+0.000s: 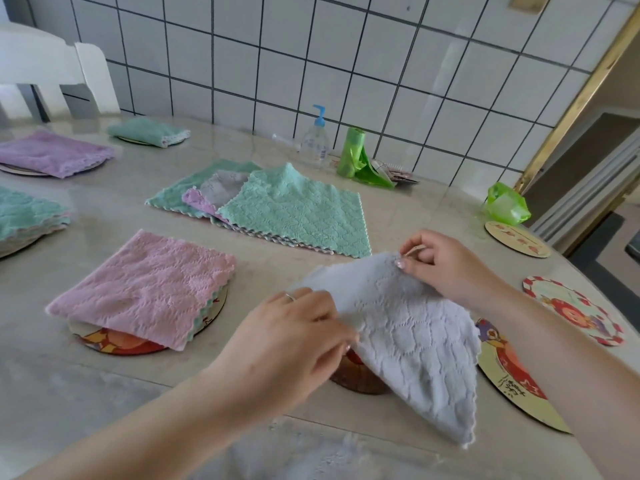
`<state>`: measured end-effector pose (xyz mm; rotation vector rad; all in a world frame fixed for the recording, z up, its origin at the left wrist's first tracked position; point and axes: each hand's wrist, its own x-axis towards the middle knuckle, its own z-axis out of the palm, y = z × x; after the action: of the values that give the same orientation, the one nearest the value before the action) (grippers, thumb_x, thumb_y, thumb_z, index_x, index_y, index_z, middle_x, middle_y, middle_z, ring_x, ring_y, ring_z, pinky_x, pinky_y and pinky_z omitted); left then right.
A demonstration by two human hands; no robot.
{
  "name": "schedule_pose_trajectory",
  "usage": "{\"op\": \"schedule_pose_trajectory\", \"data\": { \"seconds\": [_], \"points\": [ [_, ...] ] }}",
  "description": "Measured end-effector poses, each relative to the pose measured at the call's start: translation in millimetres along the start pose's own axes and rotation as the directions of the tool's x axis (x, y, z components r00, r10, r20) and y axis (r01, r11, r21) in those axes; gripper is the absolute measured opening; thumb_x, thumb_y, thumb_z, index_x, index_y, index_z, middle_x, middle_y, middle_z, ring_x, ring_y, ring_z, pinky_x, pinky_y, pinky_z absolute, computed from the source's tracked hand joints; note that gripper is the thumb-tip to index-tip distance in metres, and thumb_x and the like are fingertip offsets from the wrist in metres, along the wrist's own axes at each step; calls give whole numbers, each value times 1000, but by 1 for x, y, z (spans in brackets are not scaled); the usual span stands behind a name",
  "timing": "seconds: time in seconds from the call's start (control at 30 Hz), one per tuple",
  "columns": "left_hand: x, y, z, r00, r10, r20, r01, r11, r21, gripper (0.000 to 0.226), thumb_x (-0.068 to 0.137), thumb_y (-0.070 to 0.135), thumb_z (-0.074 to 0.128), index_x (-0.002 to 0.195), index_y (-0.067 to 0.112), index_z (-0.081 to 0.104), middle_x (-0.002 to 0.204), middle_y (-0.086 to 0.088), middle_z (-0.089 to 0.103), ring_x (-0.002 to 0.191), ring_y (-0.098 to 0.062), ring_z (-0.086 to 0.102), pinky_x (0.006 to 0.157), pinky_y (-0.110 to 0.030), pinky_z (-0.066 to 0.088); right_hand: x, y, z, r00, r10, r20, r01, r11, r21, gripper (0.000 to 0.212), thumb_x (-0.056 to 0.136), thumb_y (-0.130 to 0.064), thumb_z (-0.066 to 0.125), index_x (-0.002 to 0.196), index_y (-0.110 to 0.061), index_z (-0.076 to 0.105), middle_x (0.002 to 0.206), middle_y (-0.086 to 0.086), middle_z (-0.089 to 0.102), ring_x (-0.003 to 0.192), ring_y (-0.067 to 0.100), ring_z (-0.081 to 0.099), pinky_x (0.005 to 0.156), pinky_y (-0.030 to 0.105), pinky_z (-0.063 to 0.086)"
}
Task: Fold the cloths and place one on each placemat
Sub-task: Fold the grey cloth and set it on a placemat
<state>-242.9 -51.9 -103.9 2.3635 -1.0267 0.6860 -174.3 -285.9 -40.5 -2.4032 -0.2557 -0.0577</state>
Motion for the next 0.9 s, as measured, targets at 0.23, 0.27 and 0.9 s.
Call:
{"op": "schedule_pose_trajectory", "data": {
  "seconds": [0.23, 0.27, 0.9],
  "points": [
    [4, -17, -9, 945, -326, -19, 308, 909, -280, 19, 88, 33, 46, 97, 37, 62, 71, 11, 68, 58, -10, 63, 55, -37, 52, -24, -9, -16, 985, 59, 159, -105, 949, 299, 33, 92, -1, 49, 99, -26, 70, 102, 5, 71, 83, 13, 69, 73, 28, 58],
    [4, -18, -6, 930, -368, -6, 342, 869, -356, 16, 91, 29, 47, 95, 38, 60, 70, 7, 67, 58, -15, 63, 58, -43, 53, -28, -9, -17, 977, 70, 200, -132, 940, 315, 35, 92, 0, 47, 100, -25, 70, 101, 1, 70, 78, 8, 69, 63, 21, 56],
    [48, -48, 20, 741, -378, 555, 655, 589, -473, 51, 86, 17, 64, 134, 23, 45, 131, 13, 51, 125, -5, 46, 107, -25, 34, -45, 41, 41, 973, 215, 82, -230, 894, 385, 57, 90, -10, 58, 141, -25, 36, 131, -12, 52, 113, -12, 49, 95, 10, 39]
  ]
}}
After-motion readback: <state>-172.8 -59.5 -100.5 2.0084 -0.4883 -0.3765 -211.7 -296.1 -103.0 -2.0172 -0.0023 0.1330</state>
